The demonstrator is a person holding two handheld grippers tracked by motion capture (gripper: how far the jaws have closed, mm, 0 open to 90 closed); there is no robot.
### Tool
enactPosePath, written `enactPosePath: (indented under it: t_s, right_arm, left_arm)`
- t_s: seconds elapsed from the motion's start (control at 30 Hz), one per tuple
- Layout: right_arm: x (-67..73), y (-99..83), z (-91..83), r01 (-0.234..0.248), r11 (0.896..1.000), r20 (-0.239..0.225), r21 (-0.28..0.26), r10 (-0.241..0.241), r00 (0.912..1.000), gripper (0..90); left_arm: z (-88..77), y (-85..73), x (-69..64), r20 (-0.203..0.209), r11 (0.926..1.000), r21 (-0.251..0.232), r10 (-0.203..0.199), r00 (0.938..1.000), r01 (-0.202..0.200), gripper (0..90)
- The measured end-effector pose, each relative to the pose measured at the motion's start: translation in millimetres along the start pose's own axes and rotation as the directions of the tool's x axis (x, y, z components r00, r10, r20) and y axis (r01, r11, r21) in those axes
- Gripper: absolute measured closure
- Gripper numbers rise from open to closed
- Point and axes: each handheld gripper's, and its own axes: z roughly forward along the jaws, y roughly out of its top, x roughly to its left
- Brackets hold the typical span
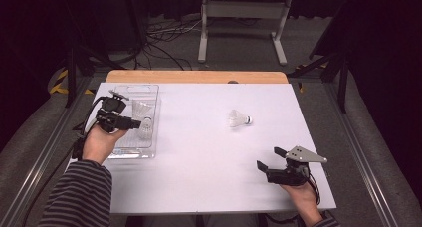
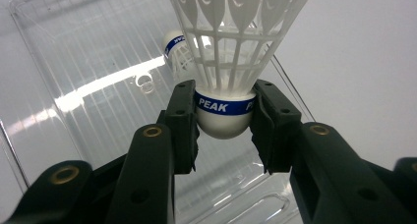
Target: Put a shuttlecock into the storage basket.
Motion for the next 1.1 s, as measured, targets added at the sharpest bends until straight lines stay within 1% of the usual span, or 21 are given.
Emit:
enactPosePath:
  t_s: [0.13, 0.37, 0.57, 0.8, 1.0, 1.1]
  right_arm:
    - [0.0, 0.0, -0.2, 0.001, 1.000, -0.001, 0.000, -0.001, 1.0000, 15.3]
    - [-0.1, 0.0, -0.1, 0.001, 1.000, -0.002, -0.001, -0.001, 1.0000, 15.3]
    - [0.0, 0.0, 0.1, 0.003, 1.000, -0.002, 0.000, -0.003, 1.0000, 15.3]
    - [0.1, 0.1, 0.0, 0.004, 1.000, -0.003, -0.001, -0.004, 1.0000, 15.3]
    - [0.1, 0.1, 0.0, 0.006, 1.000, -0.002, 0.000, -0.006, 1.0000, 15.3]
    - [0.2, 0.1, 0.0, 0.004, 1.000, -0.003, -0.003, -0.004, 1.0000, 15.3]
  left_arm:
    - [4.6, 2.3, 3.0, -0.013, 0.9999, 0.014, -0.009, 0.9999, 0.009, 64.5]
    - [10.5, 4.5, 13.5, -0.025, 0.9980, 0.023, -0.058, 0.9980, 0.059, 64.5]
    - [15.0, 5.8, 23.2, -0.047, 0.9945, 0.033, -0.098, 0.9941, 0.099, 64.4]
    - [21.0, 6.7, 29.8, -0.081, 0.9918, 0.055, -0.111, 0.9905, 0.116, 64.3]
    - [28.3, 8.3, 32.7, -0.093, 0.9871, 0.089, -0.125, 0.9878, 0.133, 64.2]
    - [31.9, 9.2, 34.6, -0.101, 0.9852, 0.095, -0.133, 0.9860, 0.143, 64.3]
